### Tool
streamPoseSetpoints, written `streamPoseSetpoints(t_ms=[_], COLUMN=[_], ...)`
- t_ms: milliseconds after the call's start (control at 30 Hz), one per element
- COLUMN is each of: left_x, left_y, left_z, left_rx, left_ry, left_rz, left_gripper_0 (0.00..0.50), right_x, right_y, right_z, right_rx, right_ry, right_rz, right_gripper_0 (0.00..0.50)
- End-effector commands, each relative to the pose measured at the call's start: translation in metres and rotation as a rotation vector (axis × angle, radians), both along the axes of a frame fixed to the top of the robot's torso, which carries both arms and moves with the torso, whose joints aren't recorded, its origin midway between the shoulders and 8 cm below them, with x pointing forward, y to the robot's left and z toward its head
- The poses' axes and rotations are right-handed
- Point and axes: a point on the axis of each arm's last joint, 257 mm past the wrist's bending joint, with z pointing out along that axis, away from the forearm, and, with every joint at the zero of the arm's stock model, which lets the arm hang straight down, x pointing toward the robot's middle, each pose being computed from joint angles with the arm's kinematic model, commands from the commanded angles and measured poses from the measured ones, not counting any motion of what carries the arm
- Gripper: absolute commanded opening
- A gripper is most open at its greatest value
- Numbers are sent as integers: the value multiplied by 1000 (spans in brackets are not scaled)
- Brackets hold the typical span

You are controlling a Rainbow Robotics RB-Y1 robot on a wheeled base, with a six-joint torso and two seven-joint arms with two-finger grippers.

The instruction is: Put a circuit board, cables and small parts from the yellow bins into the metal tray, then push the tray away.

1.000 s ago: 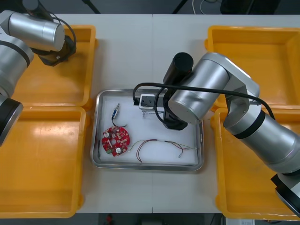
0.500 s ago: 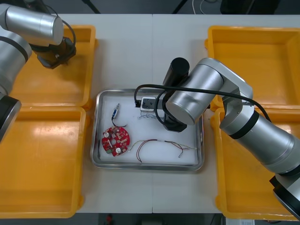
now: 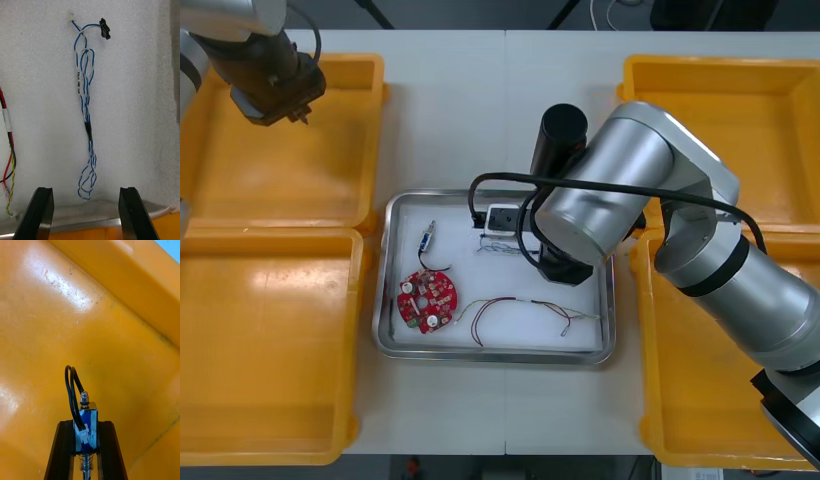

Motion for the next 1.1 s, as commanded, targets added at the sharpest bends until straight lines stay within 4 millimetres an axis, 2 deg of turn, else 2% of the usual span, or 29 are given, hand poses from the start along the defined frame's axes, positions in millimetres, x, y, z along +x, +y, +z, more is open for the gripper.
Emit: streamPoseSetpoints(t_ms=[33, 233, 400, 533, 700, 933, 1100], left_x=[-4, -35, -55, -72, -97, -126, -150], left_y=[1, -19, -45, -69, -98, -140, -172], left_z=[48, 48, 49, 50, 41, 30, 13], left_rx=[40, 75, 67, 86, 98, 136, 131], left_ry=[-45, -9, 9, 24, 54, 63, 105], left_rz=[-88, -175, -247, -317, -419, -559, -663], left_gripper_0=[0, 0, 0, 0, 0, 0, 0], right_x=[-7, -9, -14, -21, -26, -28, -32], right_y=[9, -1, -8, -34, -70, -107, -128], right_z=[42, 77, 94, 96, 89, 94, 100], right_rx=[103, 245, 374, 462, 510, 590, 645], right_ry=[-42, -105, -141, -157, -157, -176, -181], right_rz=[-44, -150, -266, -403, -555, -714, -787], right_gripper_0=[500, 500, 500, 500, 500, 500, 500])
